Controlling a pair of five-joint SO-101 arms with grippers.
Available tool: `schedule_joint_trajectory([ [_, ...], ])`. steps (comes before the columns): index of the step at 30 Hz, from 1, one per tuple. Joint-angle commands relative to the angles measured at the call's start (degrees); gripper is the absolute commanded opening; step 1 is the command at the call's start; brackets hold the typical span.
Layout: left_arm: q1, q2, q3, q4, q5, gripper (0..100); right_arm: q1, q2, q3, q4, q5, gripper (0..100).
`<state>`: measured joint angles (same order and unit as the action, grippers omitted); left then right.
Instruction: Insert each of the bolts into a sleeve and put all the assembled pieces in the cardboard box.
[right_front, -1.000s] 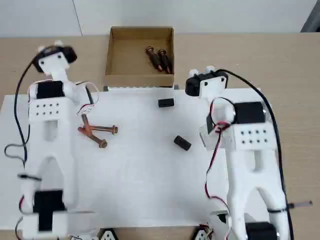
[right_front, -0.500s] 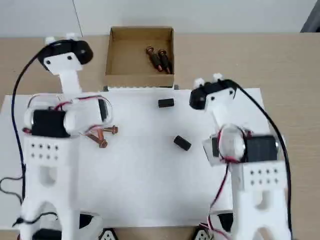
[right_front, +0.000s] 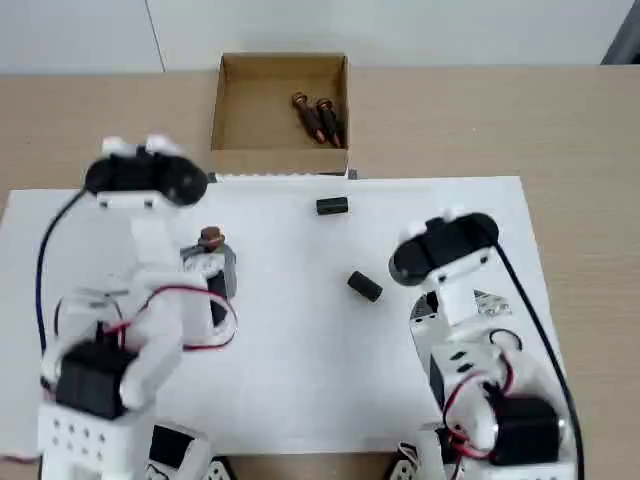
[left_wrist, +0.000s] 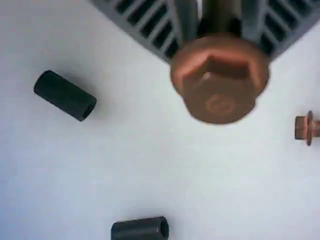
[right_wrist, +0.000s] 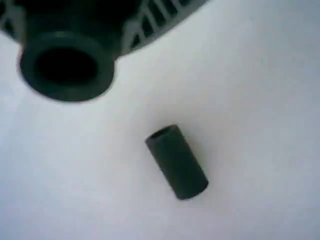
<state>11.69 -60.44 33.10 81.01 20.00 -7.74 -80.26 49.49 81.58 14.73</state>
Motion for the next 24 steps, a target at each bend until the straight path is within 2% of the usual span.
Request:
schedule_joint_trajectory([
  [1,0.26,-10.73,8.84,-8.35,-0.18,0,0.66,-9.63,6.42,-5.58,-3.08,0.2],
  [8,0.26,-24.62,21.32,-15.21,-0.09,0,-2.24,-24.22,18.20,-9.01,-5.89,0.2],
  [14,0.44,-32.88,29.23,-15.56,0.09,0,-9.71,-23.25,23.65,-15.69,-6.24,0.2],
  [18,3.87,-40.18,34.24,-16.70,0.35,0,-15.52,-23.25,28.31,-23.16,-6.24,0.2],
  [20,5.71,-44.22,36.53,-18.37,2.02,0,-18.51,-23.25,30.42,-26.42,-6.24,0.2],
  [24,6.77,-43.43,37.05,-21.45,6.24,0,-24.31,-23.25,33.58,-31.08,-6.24,0.2],
])
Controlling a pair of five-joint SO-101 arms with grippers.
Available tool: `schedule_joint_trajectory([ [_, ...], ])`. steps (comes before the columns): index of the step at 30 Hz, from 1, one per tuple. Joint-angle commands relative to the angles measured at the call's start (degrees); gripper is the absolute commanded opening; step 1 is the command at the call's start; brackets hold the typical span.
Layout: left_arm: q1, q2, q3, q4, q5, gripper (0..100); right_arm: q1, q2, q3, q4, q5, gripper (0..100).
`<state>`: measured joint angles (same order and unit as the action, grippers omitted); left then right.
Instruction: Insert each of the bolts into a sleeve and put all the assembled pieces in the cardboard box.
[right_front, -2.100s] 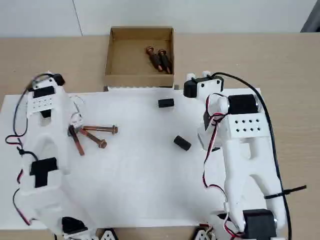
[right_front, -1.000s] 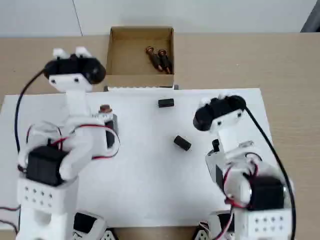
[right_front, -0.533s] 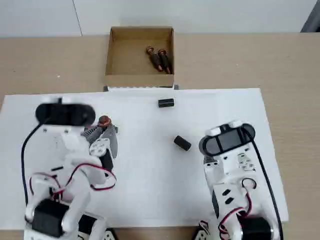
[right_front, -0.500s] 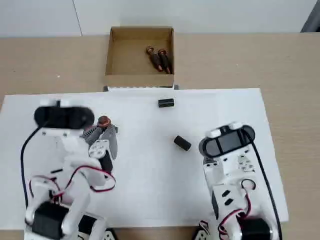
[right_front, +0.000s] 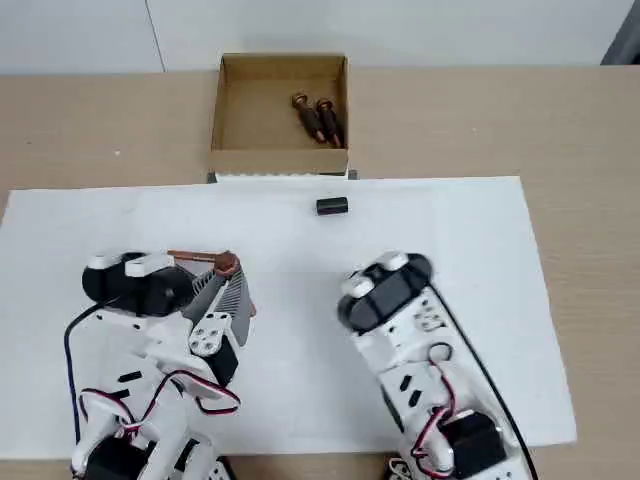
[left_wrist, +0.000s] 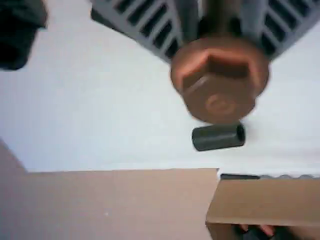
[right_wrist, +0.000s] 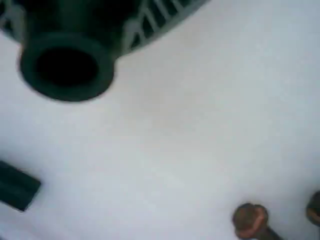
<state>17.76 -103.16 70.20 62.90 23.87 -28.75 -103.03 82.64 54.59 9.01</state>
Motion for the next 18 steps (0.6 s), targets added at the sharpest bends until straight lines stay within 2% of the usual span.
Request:
schedule_joint_trajectory([
  [1,0.79,-0.88,0.04,-4.40,3.08,0,-4.70,-0.48,0.97,-5.05,-0.44,0.2],
  [10,0.88,-0.97,0.31,-13.19,6.07,0,-11.30,-0.48,6.86,-12.79,-0.09,0.2],
  [13,1.05,-0.97,0.40,-13.71,9.23,0,-13.05,-0.48,8.70,-15.87,-0.09,0.2],
  [18,3.78,-1.05,1.45,-13.45,9.76,0,-15.96,-0.48,9.58,-18.95,0.00,0.2],
])
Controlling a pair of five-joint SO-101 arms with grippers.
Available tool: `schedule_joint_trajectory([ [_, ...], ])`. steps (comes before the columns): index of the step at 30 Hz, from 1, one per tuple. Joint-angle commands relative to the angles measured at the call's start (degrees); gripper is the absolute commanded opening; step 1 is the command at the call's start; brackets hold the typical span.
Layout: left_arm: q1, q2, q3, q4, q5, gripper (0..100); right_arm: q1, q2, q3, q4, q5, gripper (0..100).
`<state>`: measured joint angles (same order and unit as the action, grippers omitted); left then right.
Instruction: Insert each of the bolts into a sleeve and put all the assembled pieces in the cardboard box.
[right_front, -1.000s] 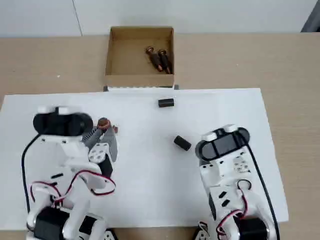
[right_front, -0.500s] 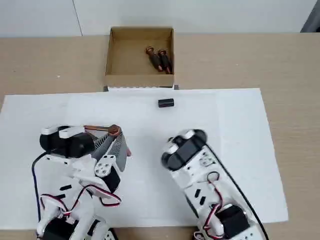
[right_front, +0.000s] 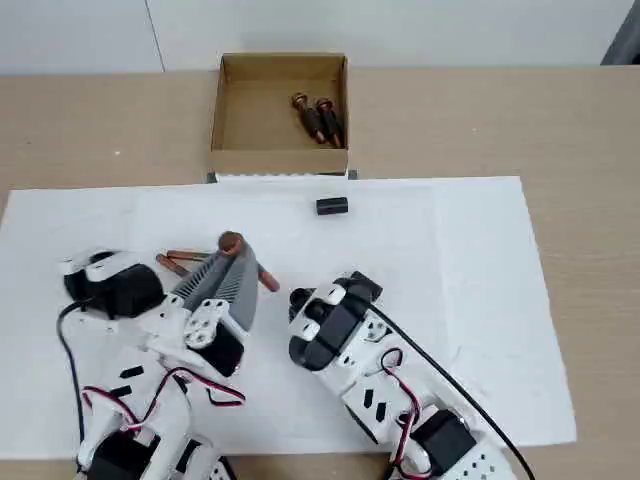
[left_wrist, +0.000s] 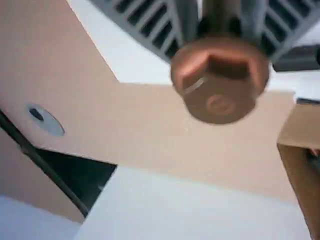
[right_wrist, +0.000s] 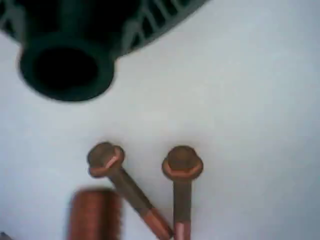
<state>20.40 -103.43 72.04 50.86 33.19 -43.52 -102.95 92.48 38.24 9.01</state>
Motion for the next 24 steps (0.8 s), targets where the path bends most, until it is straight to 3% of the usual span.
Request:
schedule_joint_trajectory([
  [1,1.49,-0.79,-0.40,-1.41,0.44,0,-1.19,-0.57,-0.26,-2.86,0.00,0.2],
  [21,4.31,-0.70,4.97,-3.25,0.26,0,-1.19,-0.57,-4.66,-2.68,0.09,0.2],
  [24,7.12,-0.70,4.97,-2.90,0.26,0,-1.19,-0.57,-4.66,-2.68,0.09,0.2],
])
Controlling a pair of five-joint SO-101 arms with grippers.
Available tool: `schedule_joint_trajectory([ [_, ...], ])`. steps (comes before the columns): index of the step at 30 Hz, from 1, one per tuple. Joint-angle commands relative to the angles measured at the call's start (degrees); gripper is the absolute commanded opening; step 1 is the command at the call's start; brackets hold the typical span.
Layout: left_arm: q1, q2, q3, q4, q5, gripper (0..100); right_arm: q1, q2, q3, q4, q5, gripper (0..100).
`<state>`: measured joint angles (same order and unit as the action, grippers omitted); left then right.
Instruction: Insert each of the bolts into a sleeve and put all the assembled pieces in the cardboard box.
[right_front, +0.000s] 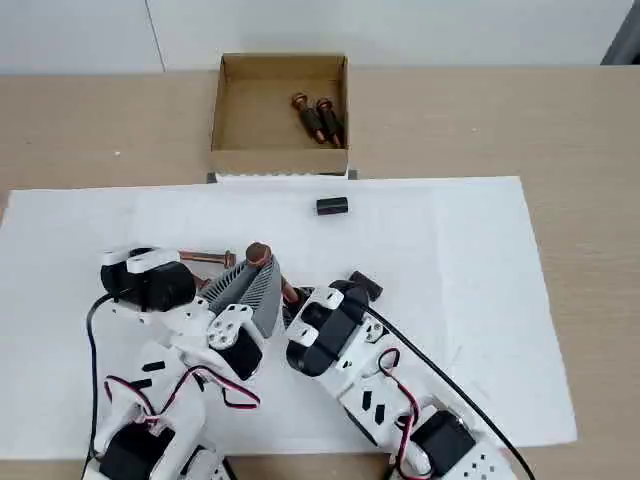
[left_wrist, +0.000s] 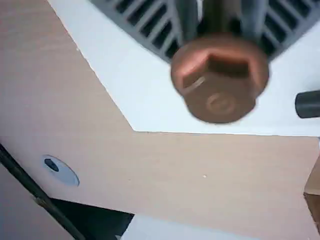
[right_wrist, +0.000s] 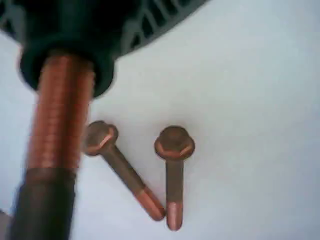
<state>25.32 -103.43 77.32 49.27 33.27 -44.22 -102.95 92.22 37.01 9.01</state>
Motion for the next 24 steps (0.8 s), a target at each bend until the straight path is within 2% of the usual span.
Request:
schedule_joint_trajectory([
  [1,3.25,-0.70,-0.31,-1.23,0.18,0,-0.48,-0.57,-4.40,-1.45,0.09,0.2],
  [12,10.73,-0.70,0.13,6.68,-4.04,0,-0.48,-0.57,-4.40,-1.45,0.09,0.2],
  [24,11.08,-0.70,9.71,7.30,-6.51,0,-0.48,-0.57,-4.40,-1.80,2.46,0.2],
])
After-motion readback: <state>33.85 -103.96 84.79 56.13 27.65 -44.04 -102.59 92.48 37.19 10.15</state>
